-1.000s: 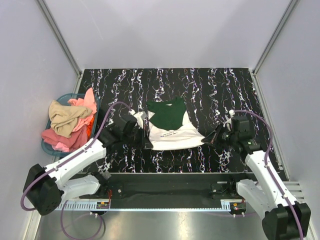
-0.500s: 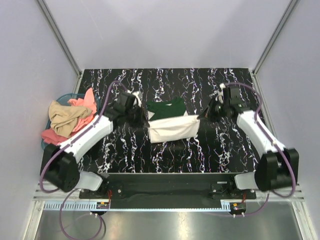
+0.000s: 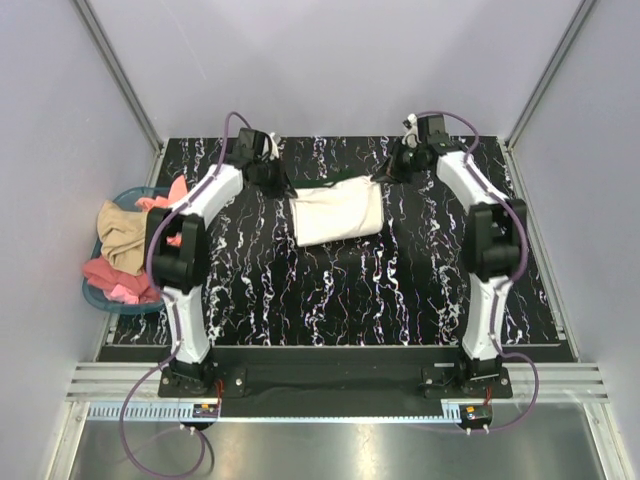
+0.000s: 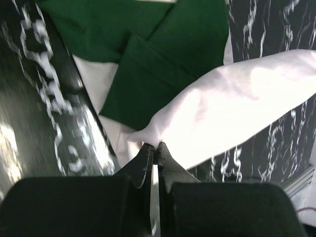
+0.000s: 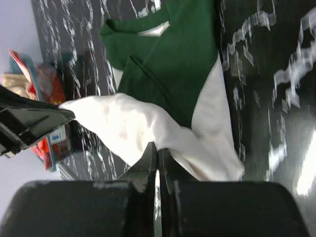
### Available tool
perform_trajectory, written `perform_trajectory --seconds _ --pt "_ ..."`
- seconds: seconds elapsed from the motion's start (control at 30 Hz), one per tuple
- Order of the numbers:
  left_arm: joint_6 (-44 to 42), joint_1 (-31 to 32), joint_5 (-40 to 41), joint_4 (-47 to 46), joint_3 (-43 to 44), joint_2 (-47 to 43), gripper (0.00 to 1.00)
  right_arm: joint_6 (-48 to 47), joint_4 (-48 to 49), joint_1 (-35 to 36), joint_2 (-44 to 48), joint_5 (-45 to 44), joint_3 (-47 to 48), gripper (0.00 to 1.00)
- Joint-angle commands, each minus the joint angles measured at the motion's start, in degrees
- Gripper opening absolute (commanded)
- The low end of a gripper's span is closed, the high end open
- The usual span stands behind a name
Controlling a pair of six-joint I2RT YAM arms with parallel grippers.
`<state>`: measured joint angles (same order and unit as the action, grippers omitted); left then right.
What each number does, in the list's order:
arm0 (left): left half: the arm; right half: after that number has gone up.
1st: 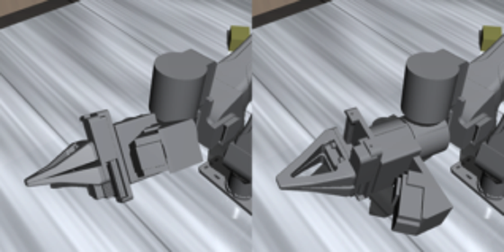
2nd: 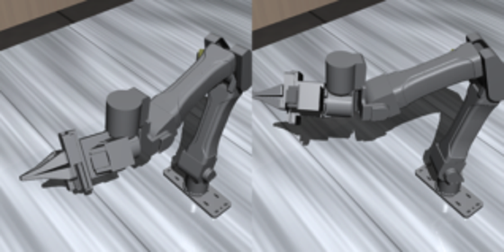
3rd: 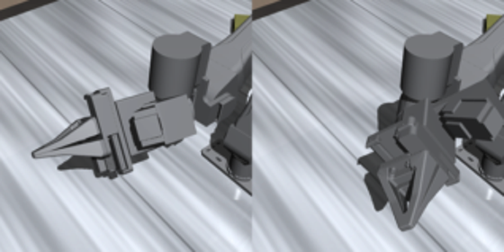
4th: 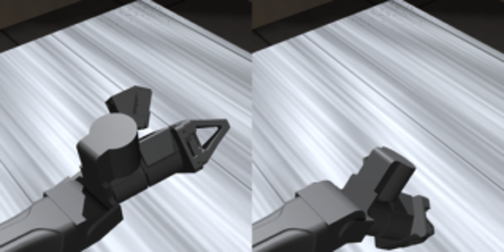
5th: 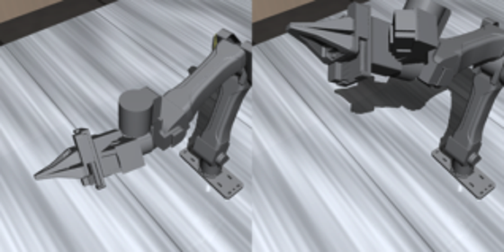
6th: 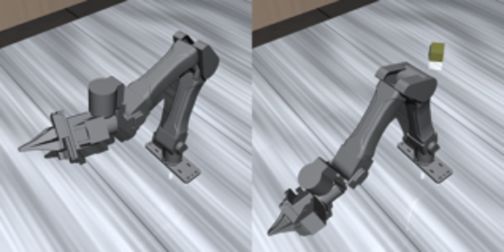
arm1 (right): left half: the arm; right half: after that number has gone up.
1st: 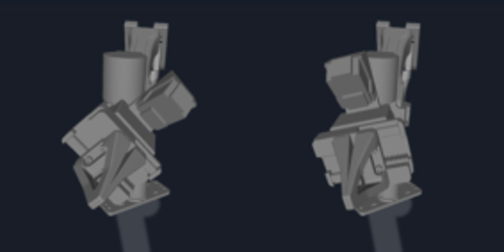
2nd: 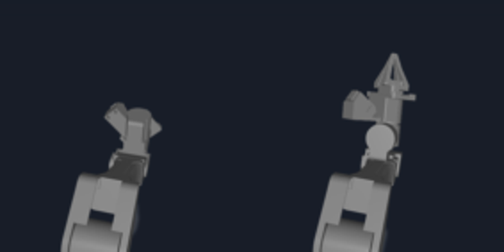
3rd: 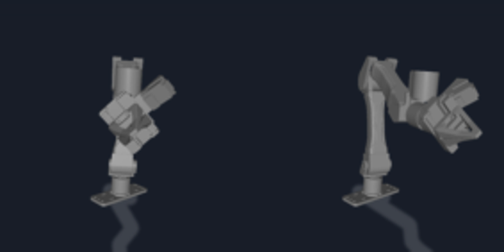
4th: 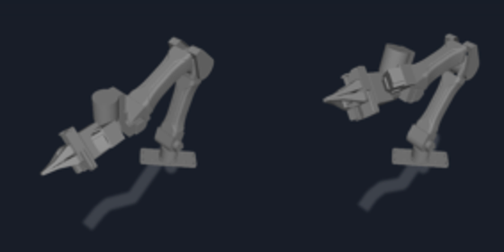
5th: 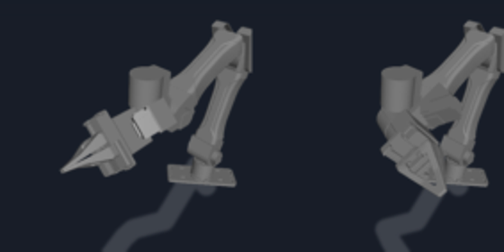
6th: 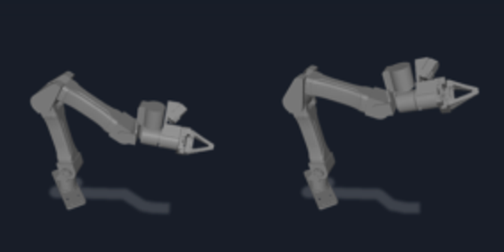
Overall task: Fold and stack the t-shirts
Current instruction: Fold the tshirt
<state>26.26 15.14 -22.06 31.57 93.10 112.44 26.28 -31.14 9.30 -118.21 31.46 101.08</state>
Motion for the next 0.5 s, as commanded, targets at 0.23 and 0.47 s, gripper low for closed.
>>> perform_trajectory --seconds 0.23,0.47 --pt "1.2 -5.0 -13.2 -7.1 23.0 16.1 0.00 2.2 1.3 -3.2 -19.9 10.2 25.8 0.00" --pt "0.7 -4.5 -12.1 -8.4 4.9 3.9 0.00 -0.1 1.8 -3.3 -8.0 9.7 11.5 0.00"
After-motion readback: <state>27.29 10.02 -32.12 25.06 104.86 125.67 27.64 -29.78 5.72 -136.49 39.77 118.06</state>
